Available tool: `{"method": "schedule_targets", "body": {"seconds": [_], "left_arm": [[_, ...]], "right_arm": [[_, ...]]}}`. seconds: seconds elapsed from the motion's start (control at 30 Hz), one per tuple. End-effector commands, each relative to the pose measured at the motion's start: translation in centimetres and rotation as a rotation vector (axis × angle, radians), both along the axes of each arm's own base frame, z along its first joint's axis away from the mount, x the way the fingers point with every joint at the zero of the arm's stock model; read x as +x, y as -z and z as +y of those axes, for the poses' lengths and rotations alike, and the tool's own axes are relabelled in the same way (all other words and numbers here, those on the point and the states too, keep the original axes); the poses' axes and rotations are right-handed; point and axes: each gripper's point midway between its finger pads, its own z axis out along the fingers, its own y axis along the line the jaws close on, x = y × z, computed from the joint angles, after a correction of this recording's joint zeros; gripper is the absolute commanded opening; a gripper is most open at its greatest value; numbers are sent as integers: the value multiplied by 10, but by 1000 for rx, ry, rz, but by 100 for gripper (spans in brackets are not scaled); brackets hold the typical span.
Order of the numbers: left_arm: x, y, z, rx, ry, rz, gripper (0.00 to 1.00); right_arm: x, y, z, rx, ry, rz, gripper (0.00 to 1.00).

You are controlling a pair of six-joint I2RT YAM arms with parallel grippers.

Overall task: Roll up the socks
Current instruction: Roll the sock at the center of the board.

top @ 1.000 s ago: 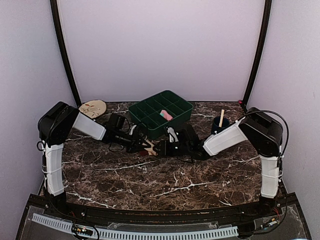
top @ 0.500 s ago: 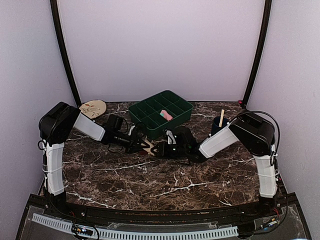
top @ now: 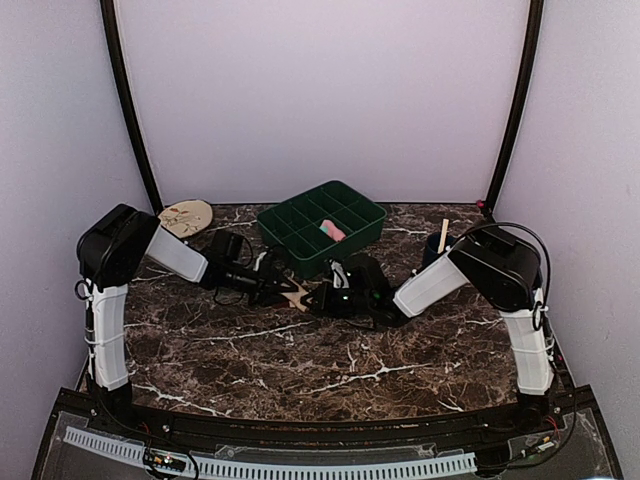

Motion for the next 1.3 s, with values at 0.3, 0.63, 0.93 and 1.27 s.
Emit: {"method": "schedule_targets", "body": {"seconds": [0.3, 0.63, 0.93, 1.27], "left_arm": [[14, -48, 43, 132, -222, -76, 59], [-9, -52, 51, 160, -201, -94, 59], [-59, -43, 17, 216, -37, -120, 58], [-106, -26, -11, 167, -24, -44, 53]], "right_arm": [[-12, -16, -18, -150, -54, 10, 0], [-79, -25, -29, -200, -370, 137, 0], [-121, -21, -45, -216, -555, 219, 0], [-116, -12, -43, -228, -531, 235, 0]]}}
